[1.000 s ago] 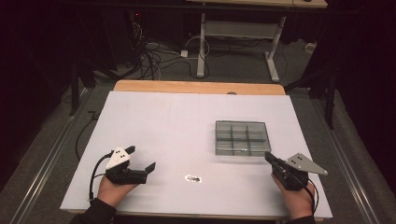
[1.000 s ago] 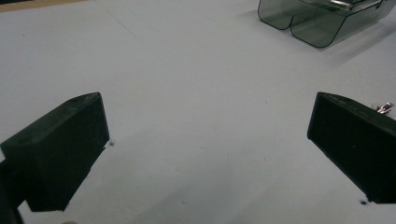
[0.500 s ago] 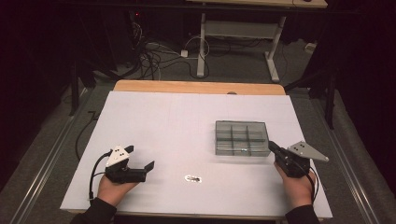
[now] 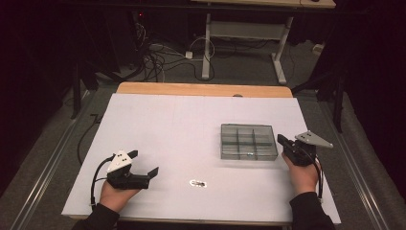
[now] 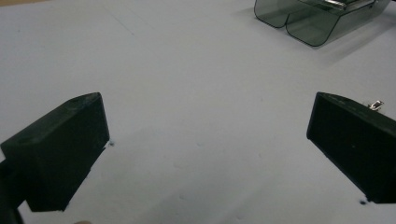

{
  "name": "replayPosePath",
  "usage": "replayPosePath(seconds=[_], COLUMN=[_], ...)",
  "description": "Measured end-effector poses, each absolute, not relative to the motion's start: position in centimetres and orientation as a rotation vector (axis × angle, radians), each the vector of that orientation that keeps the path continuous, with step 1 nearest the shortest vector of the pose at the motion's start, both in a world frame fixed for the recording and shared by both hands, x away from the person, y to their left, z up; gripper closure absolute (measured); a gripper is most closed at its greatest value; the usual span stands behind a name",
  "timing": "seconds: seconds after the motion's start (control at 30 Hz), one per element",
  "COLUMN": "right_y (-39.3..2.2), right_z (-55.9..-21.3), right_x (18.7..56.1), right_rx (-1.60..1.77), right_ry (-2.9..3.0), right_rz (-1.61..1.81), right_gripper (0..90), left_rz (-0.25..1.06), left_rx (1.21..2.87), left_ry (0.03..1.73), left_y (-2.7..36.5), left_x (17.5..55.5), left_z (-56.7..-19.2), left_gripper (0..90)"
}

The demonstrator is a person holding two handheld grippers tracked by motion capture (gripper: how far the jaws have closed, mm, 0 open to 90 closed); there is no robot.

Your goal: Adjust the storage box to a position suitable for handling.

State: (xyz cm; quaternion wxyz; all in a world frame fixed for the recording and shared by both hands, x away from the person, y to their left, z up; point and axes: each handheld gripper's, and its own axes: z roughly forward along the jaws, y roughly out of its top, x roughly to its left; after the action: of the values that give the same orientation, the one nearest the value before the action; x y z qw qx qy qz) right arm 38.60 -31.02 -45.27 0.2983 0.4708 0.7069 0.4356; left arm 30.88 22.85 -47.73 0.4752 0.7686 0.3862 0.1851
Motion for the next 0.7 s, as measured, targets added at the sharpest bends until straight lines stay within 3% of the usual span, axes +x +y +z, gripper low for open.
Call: replayPosePath(seconds=[0.7], right_y=[-31.3], right_z=[-47.2], right_x=[41.6], right_rx=[1.300], right_ry=[1.980], right_rz=[1.075], right_gripper=[90.0], left_rz=[0.467], left_rx=[1.863], left_ry=[0.962], left_y=[22.8], left_x=[30.7], left_z=[-48.0], left_gripper=[0.0])
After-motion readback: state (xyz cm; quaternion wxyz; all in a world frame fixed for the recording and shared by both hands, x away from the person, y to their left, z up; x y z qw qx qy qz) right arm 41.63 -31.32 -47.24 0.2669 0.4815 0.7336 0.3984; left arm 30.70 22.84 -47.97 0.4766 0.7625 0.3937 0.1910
